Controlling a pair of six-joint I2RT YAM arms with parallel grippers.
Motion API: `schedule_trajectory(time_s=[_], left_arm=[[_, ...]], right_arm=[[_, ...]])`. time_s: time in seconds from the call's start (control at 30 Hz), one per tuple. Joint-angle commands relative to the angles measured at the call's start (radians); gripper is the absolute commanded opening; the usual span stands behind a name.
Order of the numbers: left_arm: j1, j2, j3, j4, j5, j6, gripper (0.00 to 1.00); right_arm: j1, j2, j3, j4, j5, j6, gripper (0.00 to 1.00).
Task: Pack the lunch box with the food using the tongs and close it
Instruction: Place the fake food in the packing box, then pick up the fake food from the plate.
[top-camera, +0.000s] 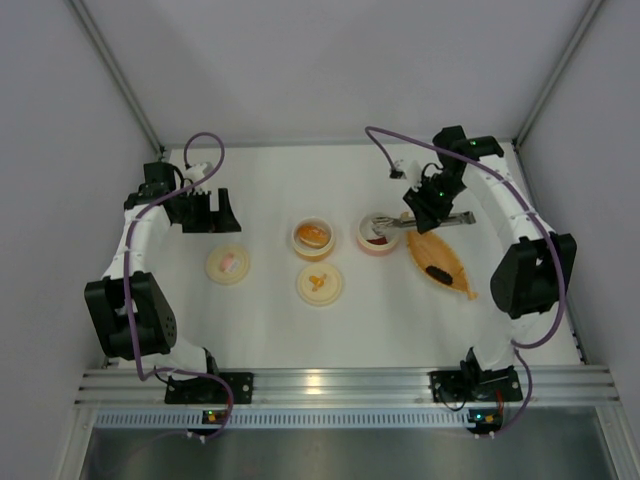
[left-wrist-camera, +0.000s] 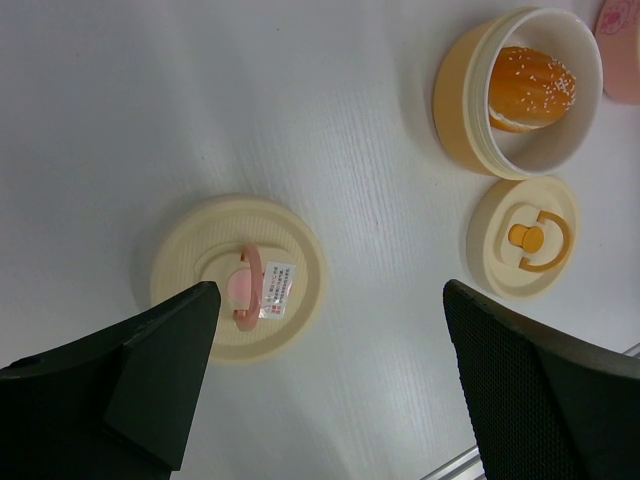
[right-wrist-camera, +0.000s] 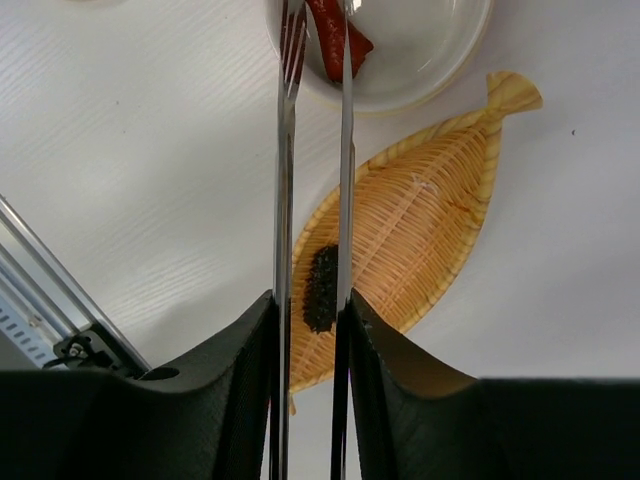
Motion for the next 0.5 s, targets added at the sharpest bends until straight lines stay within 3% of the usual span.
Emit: schedule_trajectory(time_s=[0.0, 0.17, 0.47], left_arm=[[0.004, -0.017, 0.018, 0.021, 0.030, 0.022, 0.98], [0.001, -0.046, -0.004, 0.045, 0.098, 0.041, 0.98], [-0.016, -0.067, -0.002, 0.024, 0.076, 0.082, 0.98]], right_arm=[[-0.040, -0.087, 0.045, -0.164, -0.023, -0.054, 0.30], [-0.109, -0.181, -0.059, -0.178, 0.014, -0.117, 0.27], [-0.263, -0.353, -0.323, -0.178, 0.086, -0.246, 0.24]])
